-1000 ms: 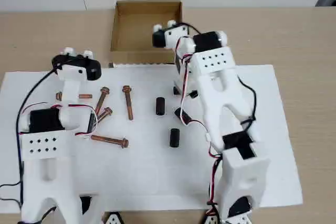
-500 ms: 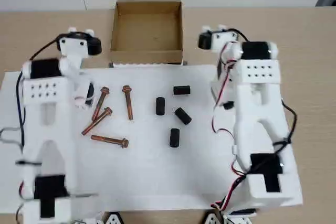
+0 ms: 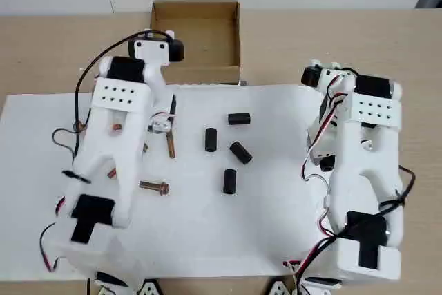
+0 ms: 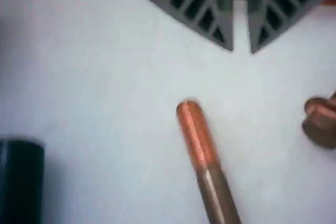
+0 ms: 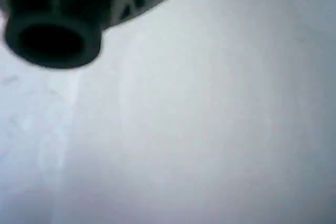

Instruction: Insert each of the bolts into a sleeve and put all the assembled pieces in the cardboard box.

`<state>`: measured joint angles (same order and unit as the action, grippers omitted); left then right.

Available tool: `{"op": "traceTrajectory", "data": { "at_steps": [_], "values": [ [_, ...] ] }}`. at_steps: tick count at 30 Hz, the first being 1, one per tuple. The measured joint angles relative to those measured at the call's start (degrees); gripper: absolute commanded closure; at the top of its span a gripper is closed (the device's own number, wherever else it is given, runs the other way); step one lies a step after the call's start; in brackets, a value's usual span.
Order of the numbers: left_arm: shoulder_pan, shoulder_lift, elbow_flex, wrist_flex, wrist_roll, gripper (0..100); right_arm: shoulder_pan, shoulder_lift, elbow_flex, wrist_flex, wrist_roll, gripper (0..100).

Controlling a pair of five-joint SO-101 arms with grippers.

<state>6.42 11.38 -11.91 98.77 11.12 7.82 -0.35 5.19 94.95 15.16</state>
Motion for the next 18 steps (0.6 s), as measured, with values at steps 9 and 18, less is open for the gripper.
{"op": "traceTrajectory", "data": {
  "at_steps": [9, 18],
  "values": [
    [0.2, 15.6, -10.3, 0.1, 9.6, 99, 1.5, -0.1, 0.9, -3.3, 0.0, 99.1],
    [0.2, 24.3, -22.1, 0.2, 9.8, 90, 1.5, -0.1, 0.9, -4.8, 0.0, 99.1]
  ]
}}
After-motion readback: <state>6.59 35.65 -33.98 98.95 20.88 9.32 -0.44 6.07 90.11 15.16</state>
